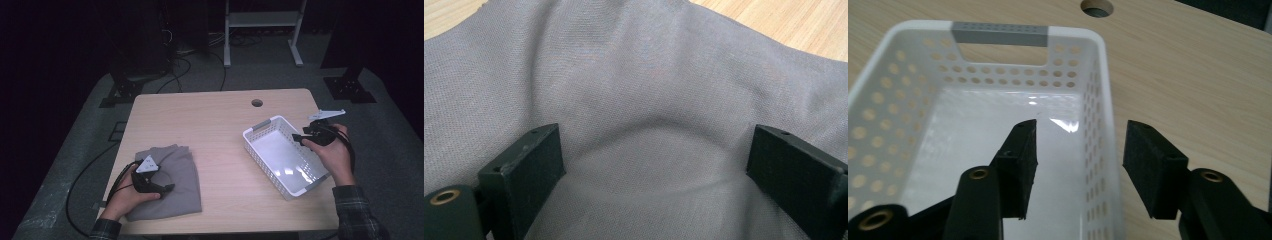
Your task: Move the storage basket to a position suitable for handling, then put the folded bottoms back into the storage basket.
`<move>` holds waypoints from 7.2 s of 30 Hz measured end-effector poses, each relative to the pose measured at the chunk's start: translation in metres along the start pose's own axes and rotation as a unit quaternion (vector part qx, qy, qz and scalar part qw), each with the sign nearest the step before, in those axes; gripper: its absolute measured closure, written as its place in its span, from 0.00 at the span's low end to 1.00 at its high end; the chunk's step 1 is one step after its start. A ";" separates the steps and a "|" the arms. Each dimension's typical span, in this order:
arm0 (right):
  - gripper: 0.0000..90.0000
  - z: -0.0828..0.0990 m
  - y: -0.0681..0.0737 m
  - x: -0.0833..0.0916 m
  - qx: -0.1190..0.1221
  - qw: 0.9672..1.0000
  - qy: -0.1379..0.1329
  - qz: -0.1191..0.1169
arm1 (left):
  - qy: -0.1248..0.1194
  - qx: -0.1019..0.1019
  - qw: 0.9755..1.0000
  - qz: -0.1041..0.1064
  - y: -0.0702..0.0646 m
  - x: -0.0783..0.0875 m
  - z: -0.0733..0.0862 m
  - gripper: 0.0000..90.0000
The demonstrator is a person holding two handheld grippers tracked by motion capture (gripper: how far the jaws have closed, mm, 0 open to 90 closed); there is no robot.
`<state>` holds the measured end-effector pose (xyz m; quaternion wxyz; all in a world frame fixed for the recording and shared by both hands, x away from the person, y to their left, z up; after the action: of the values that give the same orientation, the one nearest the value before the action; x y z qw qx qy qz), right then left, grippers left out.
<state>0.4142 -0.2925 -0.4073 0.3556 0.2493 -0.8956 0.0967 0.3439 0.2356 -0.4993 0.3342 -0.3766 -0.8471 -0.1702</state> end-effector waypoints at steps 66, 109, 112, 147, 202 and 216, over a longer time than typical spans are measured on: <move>0.35 0.009 0.227 -0.064 0.130 0.963 -0.036 -0.232 | 0.014 0.007 1.000 -0.019 -0.005 -0.047 -0.047 0.07; 0.11 0.041 0.269 -0.102 0.164 0.967 0.003 -0.193 | 0.014 0.010 1.000 -0.024 -0.010 -0.065 -0.064 0.07; 0.10 0.036 0.259 -0.108 0.139 0.975 0.005 -0.173 | 0.013 0.012 1.000 -0.024 -0.010 -0.065 -0.064 0.07; 0.88 0.020 0.262 -0.115 0.174 0.961 -0.006 -0.217 | 0.017 0.016 1.000 -0.021 -0.009 -0.062 -0.065 0.11; 0.88 0.063 0.216 -0.058 0.188 0.950 0.058 -0.241 | 0.054 0.034 0.997 0.036 -0.005 -0.074 -0.091 0.67; 0.89 0.058 0.215 -0.051 0.171 0.953 0.055 -0.246 | 0.066 0.029 0.997 0.018 -0.013 -0.065 -0.098 0.81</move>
<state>0.3011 -0.1094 -0.4836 0.3686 0.5131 -0.7559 0.1719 0.4092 0.1400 -0.4749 0.4028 -0.3697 -0.8210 -0.1642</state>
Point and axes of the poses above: each handheld gripper's, and its own axes: x roughly backward along the jaws, z roughly out of its underside, y roughly to its left, the point moved 3 cm from there along -x, roughly forward along the jaws, and after that the axes turned 3 degrees about -z, right-handed, at the moved point
